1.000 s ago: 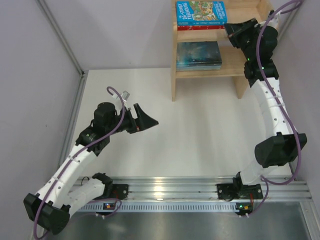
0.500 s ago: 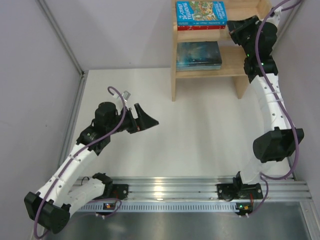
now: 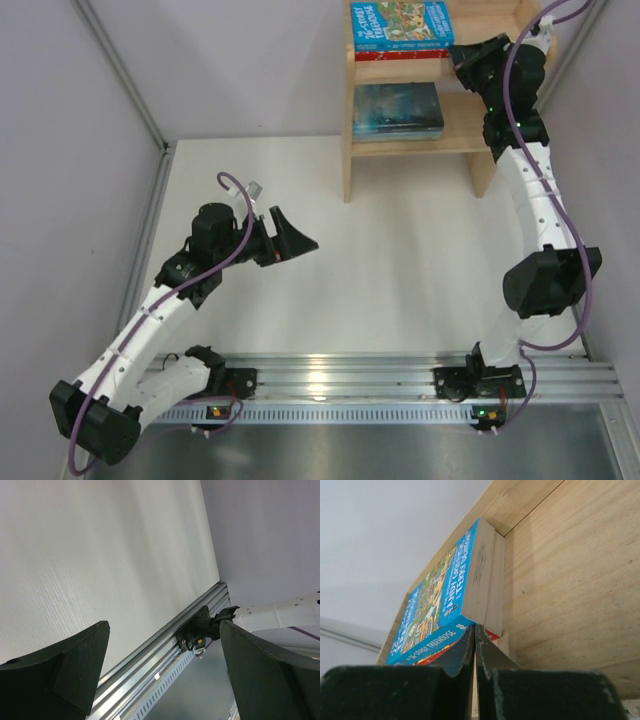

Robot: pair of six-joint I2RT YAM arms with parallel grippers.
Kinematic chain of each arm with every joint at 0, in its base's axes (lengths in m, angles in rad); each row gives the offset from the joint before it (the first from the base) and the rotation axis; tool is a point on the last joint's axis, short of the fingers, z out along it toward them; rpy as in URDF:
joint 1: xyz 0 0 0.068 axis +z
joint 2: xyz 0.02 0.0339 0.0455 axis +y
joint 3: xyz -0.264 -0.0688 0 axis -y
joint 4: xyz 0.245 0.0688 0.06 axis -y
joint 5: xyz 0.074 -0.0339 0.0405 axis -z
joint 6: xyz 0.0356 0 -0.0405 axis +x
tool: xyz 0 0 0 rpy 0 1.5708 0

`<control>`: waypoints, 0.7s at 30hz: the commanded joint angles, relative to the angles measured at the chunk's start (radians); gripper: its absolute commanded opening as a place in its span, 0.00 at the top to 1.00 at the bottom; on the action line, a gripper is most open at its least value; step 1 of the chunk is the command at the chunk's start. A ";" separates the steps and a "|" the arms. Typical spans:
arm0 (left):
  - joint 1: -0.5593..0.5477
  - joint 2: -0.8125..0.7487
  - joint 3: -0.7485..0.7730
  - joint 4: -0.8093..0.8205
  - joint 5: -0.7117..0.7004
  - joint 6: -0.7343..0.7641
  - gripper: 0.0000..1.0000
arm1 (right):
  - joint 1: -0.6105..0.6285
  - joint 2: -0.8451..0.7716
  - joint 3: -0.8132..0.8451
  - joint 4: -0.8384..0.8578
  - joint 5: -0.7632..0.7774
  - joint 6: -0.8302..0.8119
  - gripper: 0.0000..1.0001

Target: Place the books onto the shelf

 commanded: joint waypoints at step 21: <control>0.001 0.087 0.261 -0.076 -0.173 0.170 0.03 | 0.008 -0.209 -0.039 -0.099 -0.178 -0.069 0.96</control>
